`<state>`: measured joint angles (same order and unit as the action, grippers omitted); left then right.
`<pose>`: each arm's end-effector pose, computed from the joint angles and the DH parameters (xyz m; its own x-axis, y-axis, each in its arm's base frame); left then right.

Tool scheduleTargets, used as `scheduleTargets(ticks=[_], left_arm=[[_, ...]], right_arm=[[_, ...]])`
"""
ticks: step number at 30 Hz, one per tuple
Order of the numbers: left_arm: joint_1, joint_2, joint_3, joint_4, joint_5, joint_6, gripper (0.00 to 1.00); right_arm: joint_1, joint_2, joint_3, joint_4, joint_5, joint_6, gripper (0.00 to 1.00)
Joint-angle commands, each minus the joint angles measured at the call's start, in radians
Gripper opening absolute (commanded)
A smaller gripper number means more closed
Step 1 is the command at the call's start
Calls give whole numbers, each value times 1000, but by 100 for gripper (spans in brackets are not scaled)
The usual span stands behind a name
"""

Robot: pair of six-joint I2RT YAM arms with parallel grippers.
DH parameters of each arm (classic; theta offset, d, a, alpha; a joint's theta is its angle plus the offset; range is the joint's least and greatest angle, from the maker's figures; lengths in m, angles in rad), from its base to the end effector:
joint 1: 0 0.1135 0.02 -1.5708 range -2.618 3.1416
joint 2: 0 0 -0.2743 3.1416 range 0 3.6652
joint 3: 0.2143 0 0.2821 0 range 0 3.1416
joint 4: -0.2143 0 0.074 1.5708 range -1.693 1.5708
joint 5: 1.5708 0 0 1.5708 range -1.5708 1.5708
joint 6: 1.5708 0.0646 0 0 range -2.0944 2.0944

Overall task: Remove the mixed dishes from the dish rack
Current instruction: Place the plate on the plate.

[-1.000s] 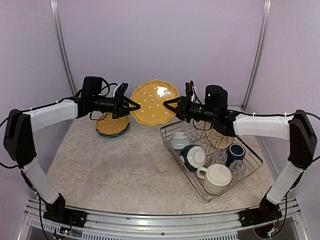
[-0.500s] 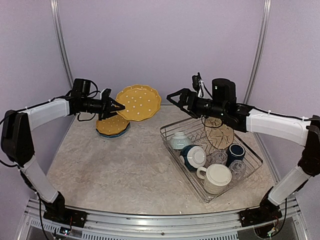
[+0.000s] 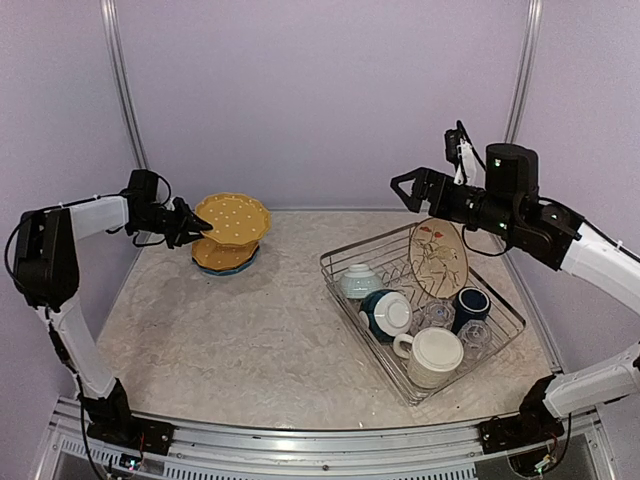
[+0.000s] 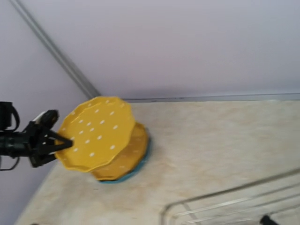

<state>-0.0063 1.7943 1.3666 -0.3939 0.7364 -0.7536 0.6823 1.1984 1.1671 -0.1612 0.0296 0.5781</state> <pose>0.4392 -0.0462 0.2320 -0.8501 -0.5016 -0.1601 -0.1641 0.5413 -0.8247 0.2601 0.2089 0.3938 -0.4565 0.3329 -0.8251 -0.4279 0.7310 0.5316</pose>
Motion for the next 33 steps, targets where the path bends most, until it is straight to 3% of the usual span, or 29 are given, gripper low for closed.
scheduleTargets(ticks=[1,11,33], left_arm=[[36,35,79,33,13,43,0],[100,139,140,-13,17,74,0],[83,264,186,8,66,51,0]], right_arm=[[-6,-76,-24,-134,125,-82,100],[-7,-200,-83,-144,189,-97,100],[-7,-224,-104,-110,176,-101,100]])
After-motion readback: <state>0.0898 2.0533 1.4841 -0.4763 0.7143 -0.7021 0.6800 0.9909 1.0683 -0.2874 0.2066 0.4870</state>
